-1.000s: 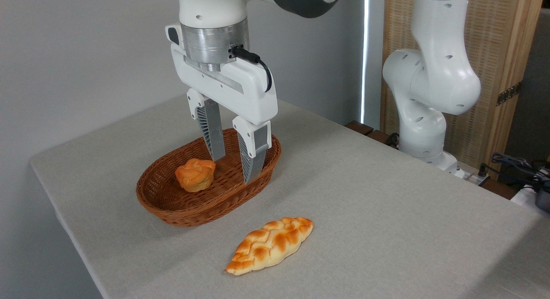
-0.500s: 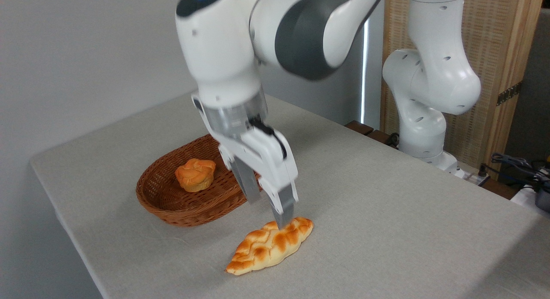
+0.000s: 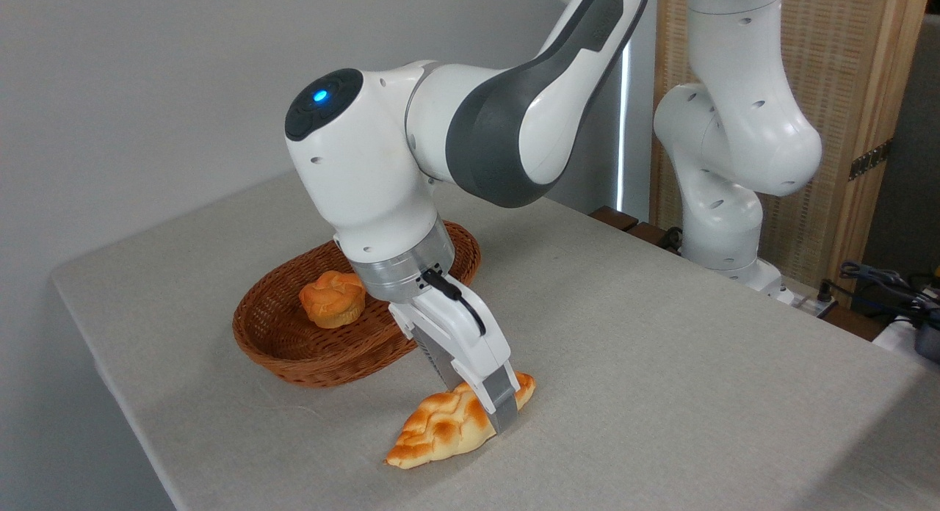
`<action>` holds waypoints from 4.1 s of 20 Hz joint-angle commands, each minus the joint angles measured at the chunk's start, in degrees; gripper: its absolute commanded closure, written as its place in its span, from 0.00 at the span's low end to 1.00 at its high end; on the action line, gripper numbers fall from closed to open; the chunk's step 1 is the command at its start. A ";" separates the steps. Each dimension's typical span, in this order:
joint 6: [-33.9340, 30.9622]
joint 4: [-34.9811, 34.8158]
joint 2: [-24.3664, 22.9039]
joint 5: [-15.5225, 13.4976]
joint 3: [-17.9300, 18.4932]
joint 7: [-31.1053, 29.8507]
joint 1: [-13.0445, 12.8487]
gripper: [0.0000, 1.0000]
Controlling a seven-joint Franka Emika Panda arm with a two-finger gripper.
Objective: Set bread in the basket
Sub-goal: 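Move the gripper down onto the braided bread roll, then close the gripper on the braided roll and lift it, then carry the braided roll over the basket and release it inside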
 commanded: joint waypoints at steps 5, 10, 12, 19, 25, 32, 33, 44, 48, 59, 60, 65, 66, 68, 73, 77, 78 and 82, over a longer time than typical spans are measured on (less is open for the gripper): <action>0.50 0.04 0.61 -0.01 -0.54 0.46 -1.05 0.00; 0.32 0.12 0.52 -0.18 -2.39 0.28 -1.05 0.21; 0.32 0.12 0.43 -0.71 -2.39 0.28 -1.05 0.50; 0.32 0.12 0.43 -1.50 -2.30 0.55 -0.96 0.62; 0.32 0.21 0.25 -1.50 -2.30 0.72 -0.87 0.62; 0.32 0.82 -0.36 -1.50 -1.95 0.90 -0.87 0.62; 0.23 1.35 -0.62 -1.50 -1.78 0.90 -0.87 0.62; -7.59 11.72 -4.67 -10.72 -4.40 -1.47 -1.14 0.59; -7.33 11.99 -5.02 -10.73 -10.38 -13.23 -1.05 0.00; -7.59 11.90 -6.16 -10.73 -10.65 -14.40 -1.05 0.00; -7.59 11.90 -6.16 -10.73 -10.65 -14.39 -1.05 0.00; -7.59 11.90 -6.07 -10.73 -10.83 -14.22 -1.14 0.00; -7.59 11.90 -6.07 -10.73 -10.91 -14.22 -1.14 0.00; -7.59 11.90 -6.07 -10.73 -10.91 -14.22 -1.14 0.00; -7.42 11.99 -6.16 -10.55 -9.77 -13.87 -0.44 0.00; -4.70 11.99 -7.04 -3.98 -6.96 -13.52 -0.43 0.00; -3.13 11.99 -7.04 -3.87 -6.26 -13.52 -0.35 0.00; -1.09 11.99 -6.52 -4.40 -3.97 -8.69 -0.35 0.00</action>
